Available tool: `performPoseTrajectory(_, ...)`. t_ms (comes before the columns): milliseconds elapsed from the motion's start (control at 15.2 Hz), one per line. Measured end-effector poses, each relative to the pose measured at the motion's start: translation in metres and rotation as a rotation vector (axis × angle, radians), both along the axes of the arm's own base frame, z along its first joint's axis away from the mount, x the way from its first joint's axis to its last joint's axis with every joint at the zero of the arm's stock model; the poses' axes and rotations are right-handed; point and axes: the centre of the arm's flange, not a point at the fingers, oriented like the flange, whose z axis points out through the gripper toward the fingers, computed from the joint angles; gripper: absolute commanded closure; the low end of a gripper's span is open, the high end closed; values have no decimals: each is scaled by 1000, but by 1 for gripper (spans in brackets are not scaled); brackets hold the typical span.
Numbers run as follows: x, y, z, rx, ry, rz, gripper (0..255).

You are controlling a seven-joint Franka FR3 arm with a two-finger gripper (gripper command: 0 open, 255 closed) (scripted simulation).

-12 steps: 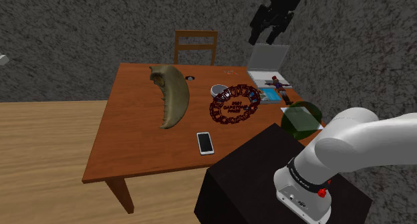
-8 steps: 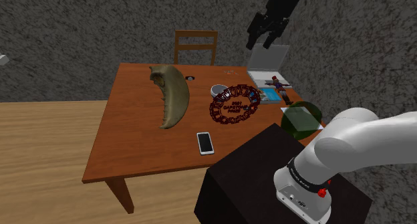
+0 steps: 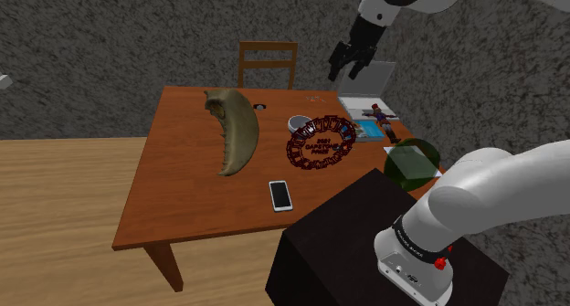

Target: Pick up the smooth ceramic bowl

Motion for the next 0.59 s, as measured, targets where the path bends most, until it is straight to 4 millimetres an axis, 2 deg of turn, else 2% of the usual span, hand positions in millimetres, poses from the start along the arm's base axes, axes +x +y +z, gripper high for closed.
performPoseTrajectory(594,60,-57,-85,0,4,-2,0)
